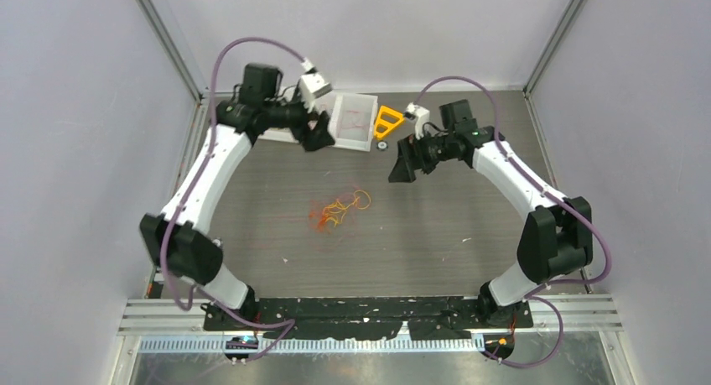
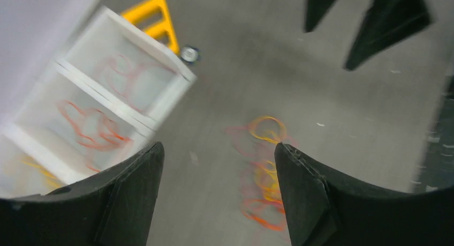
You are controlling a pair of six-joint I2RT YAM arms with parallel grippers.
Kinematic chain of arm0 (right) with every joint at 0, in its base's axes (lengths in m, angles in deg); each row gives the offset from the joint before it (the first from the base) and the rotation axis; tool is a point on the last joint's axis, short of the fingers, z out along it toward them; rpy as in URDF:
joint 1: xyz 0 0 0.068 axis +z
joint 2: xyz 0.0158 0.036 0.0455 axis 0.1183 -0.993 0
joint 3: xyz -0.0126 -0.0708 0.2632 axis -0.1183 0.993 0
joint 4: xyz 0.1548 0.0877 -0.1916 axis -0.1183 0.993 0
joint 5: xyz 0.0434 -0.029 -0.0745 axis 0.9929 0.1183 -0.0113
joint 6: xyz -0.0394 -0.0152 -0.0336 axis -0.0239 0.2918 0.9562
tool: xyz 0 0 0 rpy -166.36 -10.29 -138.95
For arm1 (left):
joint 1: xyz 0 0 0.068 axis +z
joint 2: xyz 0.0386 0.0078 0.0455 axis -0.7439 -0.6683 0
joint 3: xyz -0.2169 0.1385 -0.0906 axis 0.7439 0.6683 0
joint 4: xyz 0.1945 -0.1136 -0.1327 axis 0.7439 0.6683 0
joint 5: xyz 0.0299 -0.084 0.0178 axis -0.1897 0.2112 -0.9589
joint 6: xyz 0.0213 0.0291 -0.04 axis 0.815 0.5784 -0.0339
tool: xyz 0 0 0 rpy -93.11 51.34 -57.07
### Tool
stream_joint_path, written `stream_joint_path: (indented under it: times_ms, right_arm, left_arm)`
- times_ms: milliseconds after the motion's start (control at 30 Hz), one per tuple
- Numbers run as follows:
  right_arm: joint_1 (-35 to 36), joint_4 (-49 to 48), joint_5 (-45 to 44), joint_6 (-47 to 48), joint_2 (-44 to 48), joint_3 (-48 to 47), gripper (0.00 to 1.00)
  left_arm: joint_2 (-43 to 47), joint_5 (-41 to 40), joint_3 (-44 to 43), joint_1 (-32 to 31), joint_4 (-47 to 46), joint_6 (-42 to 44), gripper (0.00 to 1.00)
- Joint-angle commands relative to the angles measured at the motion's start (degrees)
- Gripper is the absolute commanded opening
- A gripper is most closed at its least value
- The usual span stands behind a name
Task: Untangle the cables
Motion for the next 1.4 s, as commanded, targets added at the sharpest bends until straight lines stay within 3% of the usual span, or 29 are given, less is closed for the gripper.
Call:
stream_joint_path:
  times_ms: [0,167,300,467,667,900,1033,1133,1267,1367]
  right_arm:
    - [7.1,-3.0,-1.3,-1.6,-2.0,0.8,0.89]
    - [16.2,-9.3,-9.3,-3.2,-5.9,-0.1,0.91]
    - [21.1,-10.9,-14.3,-4.2,-11.7,-5.2,0.92]
    - [25.4,-12.8,-18.6,-3.7,-18.3,-10.0,0.92]
    - [27.5,-14.5,-21.3,-2.8,-24.9,-12.5,0.9]
    - [27.8,-13.7,-23.4,0.0,-27.2,-9.5,0.68]
    - [27.8,-14.1,-26.6,3.0,-25.4,-5.1,0.49]
    - [27.4,-13.8,-27.2,3.8,-23.9,-3.1,0.3]
    - [24.7,-12.4,-26.4,3.9,-21.5,-0.4,0.07]
    - [22.0,-12.0,-24.7,2.8,-19.9,1.1,0.06]
  left_arm:
    - [9.5,15.2,17.4,4.9,3.5,-16.2,0.78]
    - [20.6,7.3,38.6,6.3,-6.1,-31.9,0.77]
    - [23.7,-2.1,50.2,6.4,-11.2,-40.5,0.74]
    - [24.6,-6.1,57.4,6.4,-20.0,-46.7,0.71]
    - [19.2,-5.9,57.6,6.4,-27.1,-50.0,0.61]
    - [14.4,-4.9,56.5,6.4,-28.5,-51.1,0.38]
    - [17.1,-4.6,56.7,6.4,-26.6,-49.2,0.18]
    - [20.5,-5.1,57.5,6.6,-26.3,-46.6,0.28]
    - [24.9,-6.3,56.8,7.1,-22.8,-38.1,0.57]
    - [27.1,-6.0,58.2,7.9,-20.6,-37.2,0.64]
